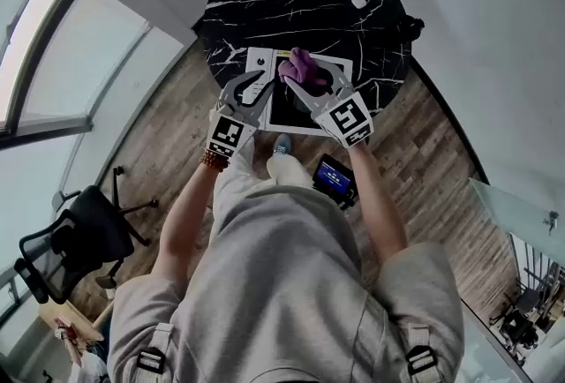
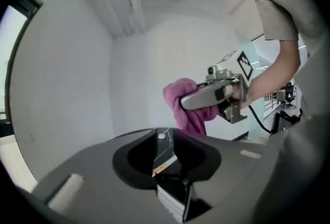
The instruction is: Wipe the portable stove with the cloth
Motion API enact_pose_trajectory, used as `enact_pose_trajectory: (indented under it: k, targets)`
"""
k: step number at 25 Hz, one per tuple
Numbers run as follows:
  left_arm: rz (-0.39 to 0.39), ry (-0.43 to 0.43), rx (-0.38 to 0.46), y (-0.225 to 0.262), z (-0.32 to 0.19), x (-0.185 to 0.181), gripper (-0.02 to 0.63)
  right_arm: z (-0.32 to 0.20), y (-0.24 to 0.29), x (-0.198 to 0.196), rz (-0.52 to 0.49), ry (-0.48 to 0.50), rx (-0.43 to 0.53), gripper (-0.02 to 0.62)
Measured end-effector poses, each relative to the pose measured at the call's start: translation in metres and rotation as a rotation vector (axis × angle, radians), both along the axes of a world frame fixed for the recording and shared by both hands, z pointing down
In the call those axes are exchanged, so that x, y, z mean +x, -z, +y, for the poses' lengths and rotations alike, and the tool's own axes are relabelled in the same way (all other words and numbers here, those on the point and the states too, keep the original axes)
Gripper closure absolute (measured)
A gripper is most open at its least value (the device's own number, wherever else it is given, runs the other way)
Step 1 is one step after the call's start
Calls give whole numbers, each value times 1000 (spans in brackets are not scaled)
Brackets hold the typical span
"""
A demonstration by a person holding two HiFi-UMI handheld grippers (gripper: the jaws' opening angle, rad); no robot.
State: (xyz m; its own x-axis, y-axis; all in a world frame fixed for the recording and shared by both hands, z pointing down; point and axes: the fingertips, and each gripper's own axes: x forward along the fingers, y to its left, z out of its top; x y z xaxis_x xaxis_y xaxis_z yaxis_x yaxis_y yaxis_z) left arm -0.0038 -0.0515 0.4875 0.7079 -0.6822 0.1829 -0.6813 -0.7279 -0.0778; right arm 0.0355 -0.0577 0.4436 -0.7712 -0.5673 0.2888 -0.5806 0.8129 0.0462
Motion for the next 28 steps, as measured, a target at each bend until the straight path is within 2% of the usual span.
enact_pose_trajectory:
  k: [2, 5, 9, 17, 28]
  targets:
    - [20, 38, 48, 22, -4, 14, 546, 6, 15, 18, -26, -55, 44, 436]
    - [38, 52, 98, 49, -1, 34, 574, 17, 26, 45, -50, -137, 77, 437]
    - [36, 50, 84, 66, 7, 52, 583, 28, 26, 70, -60, -200, 77, 437]
    - [-13, 30, 87, 64, 5, 68, 584, 28, 22, 96, -78, -233, 97, 437]
    - [-25, 35, 69, 58, 3, 70, 584, 27, 12, 100, -80, -226, 68, 439]
